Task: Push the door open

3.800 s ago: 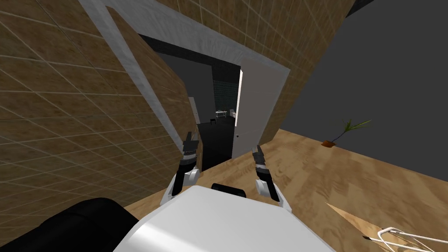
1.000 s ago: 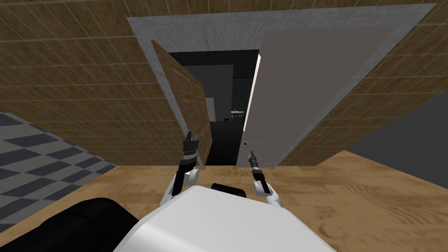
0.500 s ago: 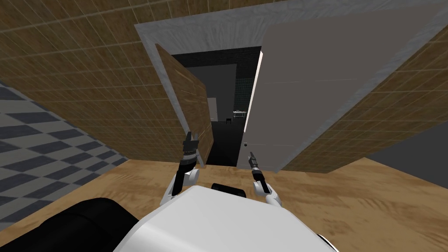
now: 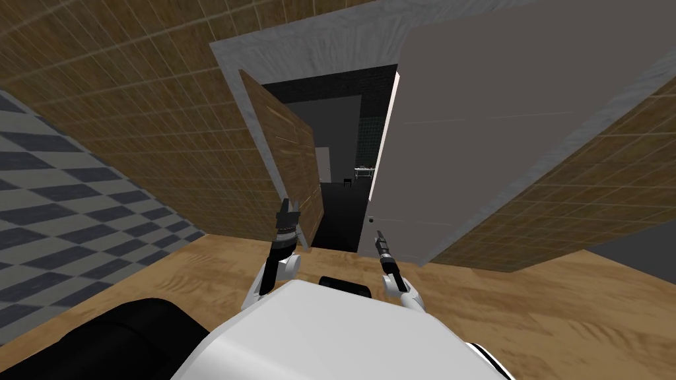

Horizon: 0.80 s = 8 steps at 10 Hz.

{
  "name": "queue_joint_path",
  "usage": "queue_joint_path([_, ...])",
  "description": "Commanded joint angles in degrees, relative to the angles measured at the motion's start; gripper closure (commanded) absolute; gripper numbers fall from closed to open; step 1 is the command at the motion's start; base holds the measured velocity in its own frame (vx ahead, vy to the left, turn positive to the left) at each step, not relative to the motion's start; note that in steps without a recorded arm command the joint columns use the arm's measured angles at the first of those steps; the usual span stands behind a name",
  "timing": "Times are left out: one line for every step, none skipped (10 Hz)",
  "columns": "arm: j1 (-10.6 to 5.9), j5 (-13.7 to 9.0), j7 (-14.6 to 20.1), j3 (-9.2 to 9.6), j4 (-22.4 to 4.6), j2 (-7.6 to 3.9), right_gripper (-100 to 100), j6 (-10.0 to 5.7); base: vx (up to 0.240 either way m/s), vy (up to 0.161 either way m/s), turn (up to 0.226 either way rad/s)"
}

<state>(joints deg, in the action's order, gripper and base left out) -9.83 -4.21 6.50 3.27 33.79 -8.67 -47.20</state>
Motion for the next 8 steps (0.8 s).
queue_joint_path([0.00, 0.0, 0.0, 0.00, 0.0, 0.00, -100, 0.00, 0.005, -0.021, 0.016])
queue_joint_path([-0.08, -0.1, -0.1, -0.17, -0.2, 0.06, -100, -0.06, 0.106, 0.006, 0.020])
queue_joint_path([-0.10, -0.1, -0.2, -0.22, -0.3, 0.09, -100, -0.07, 0.158, 0.003, 0.031])
queue_joint_path([-0.13, -0.2, -0.2, -0.34, -0.3, 0.14, -100, -0.09, 0.181, 0.004, 0.022])
queue_joint_path([-0.17, -0.2, -0.3, -0.47, -0.4, 0.19, -100, -0.12, 0.207, 0.005, 0.029])
queue_joint_path([-0.21, -0.3, -0.4, -0.60, -0.5, 0.25, -100, -0.14, 0.225, -0.011, 0.030])
queue_joint_path([-0.25, -0.4, -0.5, -0.73, -0.6, 0.30, -100, -0.17, 0.214, -0.014, 0.029])
queue_joint_path([-0.29, -0.5, -0.6, -0.89, -0.8, 0.37, -100, -0.20, 0.215, 0.019, 0.034])
